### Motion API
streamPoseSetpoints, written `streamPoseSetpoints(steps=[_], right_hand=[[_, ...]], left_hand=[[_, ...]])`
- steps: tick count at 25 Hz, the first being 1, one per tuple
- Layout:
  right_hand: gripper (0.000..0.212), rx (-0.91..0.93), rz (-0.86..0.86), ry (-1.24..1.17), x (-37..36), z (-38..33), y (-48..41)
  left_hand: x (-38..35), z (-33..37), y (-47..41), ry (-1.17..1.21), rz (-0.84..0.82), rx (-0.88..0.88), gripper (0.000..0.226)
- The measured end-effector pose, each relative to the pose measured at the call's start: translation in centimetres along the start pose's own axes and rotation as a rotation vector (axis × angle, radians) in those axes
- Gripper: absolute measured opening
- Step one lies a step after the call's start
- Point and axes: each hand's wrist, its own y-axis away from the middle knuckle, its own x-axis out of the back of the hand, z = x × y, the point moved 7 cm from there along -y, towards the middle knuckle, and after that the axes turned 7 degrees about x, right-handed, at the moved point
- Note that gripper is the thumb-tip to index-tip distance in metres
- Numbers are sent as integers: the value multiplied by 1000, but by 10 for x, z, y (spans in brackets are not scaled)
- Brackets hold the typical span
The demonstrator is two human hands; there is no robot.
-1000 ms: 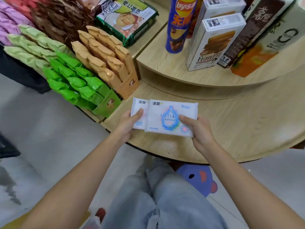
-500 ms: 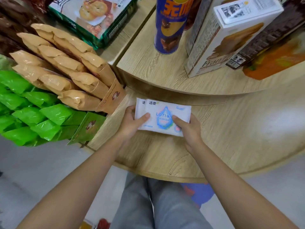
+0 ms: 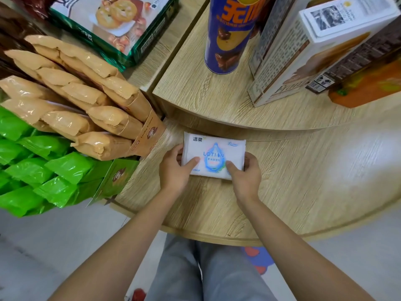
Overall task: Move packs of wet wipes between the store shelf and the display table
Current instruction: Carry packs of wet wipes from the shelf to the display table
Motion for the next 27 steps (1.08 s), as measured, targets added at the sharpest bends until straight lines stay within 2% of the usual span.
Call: streamPoseSetpoints(steps=[4, 8, 12, 14, 15, 18, 20, 24, 27], right_hand=[[31, 14, 21, 21, -3, -3, -7], [34, 26, 9, 85, -4, -3, -12], [39, 128, 36, 297, 20, -13, -4], [26, 200, 19, 328, 38, -22, 11], [19, 231, -10, 328, 46, -26, 22], [13, 294, -103, 337, 72, -35, 59], [14, 279, -84, 311, 95, -34, 91], [15, 163, 130, 178, 151, 2, 183], [14, 33, 323, 83, 185, 50, 265]], left_hand=[[2, 12, 0, 60, 26, 6, 40], [3, 15, -4, 28, -4, -10, 39], [14, 22, 6, -221, 42, -82, 37], [25, 30, 24, -286, 84, -172, 32], [28, 33, 35, -277, 55, -213, 28], [25, 39, 78, -209, -200, -280, 16], [20, 40, 113, -226, -340, -322, 17], [-10, 30, 181, -399, -648, -447, 19], [-50, 27, 230, -626, -846, -634, 16]])
